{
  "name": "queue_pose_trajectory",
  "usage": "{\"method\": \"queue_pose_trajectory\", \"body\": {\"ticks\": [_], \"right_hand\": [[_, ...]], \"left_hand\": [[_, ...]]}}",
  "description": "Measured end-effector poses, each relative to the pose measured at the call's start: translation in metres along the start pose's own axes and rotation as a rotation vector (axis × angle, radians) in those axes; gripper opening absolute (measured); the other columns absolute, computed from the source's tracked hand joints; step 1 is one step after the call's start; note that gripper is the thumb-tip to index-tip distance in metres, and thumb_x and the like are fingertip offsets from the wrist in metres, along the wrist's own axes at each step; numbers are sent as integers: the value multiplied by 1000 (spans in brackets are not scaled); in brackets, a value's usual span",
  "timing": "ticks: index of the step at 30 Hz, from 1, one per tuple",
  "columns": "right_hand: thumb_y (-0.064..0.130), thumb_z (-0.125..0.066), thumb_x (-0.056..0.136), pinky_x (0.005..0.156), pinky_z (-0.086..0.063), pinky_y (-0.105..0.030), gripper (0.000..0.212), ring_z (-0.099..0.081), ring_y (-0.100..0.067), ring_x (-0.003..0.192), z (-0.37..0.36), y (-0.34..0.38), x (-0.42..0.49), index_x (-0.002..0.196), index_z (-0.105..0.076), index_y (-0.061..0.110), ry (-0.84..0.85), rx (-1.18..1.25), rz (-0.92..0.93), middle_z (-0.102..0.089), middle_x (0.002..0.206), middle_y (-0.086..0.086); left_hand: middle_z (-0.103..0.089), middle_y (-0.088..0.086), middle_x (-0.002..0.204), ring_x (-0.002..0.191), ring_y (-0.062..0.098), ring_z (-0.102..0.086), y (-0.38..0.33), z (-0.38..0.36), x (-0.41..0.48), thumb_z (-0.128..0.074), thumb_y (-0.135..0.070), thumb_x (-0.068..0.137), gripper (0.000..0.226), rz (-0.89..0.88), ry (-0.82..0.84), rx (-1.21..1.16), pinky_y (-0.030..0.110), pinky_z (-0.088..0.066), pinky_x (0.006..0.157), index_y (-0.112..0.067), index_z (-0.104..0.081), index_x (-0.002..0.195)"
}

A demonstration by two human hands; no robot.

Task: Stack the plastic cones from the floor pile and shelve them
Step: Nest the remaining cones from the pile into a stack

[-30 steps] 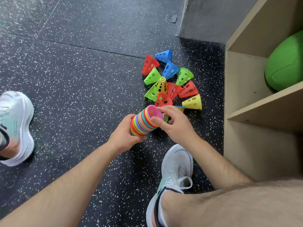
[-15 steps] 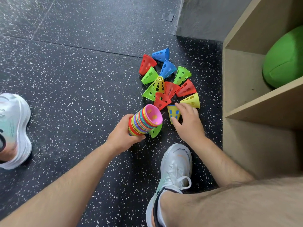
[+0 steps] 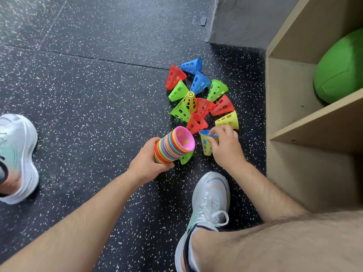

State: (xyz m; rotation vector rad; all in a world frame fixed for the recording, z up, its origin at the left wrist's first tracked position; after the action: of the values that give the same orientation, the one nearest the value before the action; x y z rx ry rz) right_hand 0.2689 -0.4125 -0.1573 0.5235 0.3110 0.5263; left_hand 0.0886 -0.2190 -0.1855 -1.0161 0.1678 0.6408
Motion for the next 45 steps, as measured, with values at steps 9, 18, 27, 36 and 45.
{"method": "queue_pose_trajectory", "body": {"ticks": [9,18,27,36,45], "right_hand": [[25,-51,103,87,-39,-27,15,-53,-18,102,46,29,2,113,-51,14,-217,349,95,-53,113,5],[28,-52,102,104,-46,-39,13,-58,-16,124,50,92,-12,112,-49,21,-180,553,245,-54,136,4],[38,-54,98,103,-46,-43,22,-57,-10,119,9,91,-17,117,-57,27,72,539,189,-62,124,11],[54,-68,86,108,-37,-33,62,-43,-14,126,-35,60,-24,139,-46,30,162,175,112,-51,135,9],[72,-61,80,102,-44,-43,88,-41,-28,126,-97,59,-38,150,-27,30,231,-103,136,-38,144,-4]], "left_hand": [[-64,-17,110,101,8,-65,2,2,0,-89,-42,66,73,27,-12,-43,47,-55,95,-48,-44,124],[-67,-12,112,101,10,-68,5,9,0,-91,-37,66,75,39,-55,-158,48,-57,94,-41,-47,127],[-67,-5,112,102,14,-67,5,9,1,-93,-25,70,75,7,-71,-196,45,-57,94,-31,-48,129],[-69,-2,114,96,2,-68,8,15,2,-91,-12,76,71,32,-106,-296,22,-53,82,-24,-46,130],[-69,-3,95,75,1,-65,25,22,6,-89,-5,78,65,69,-138,-408,20,-52,67,-12,-47,128]]}}
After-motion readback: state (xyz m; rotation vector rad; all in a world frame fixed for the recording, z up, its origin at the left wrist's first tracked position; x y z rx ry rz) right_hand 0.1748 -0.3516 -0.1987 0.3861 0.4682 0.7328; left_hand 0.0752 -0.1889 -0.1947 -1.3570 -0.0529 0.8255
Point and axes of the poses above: each hand's wrist, its own x-axis towards the middle knuckle, its own z-axis out of the back of the hand, y = z × x, the point moved 10 cm from there along x, towards the middle knuckle
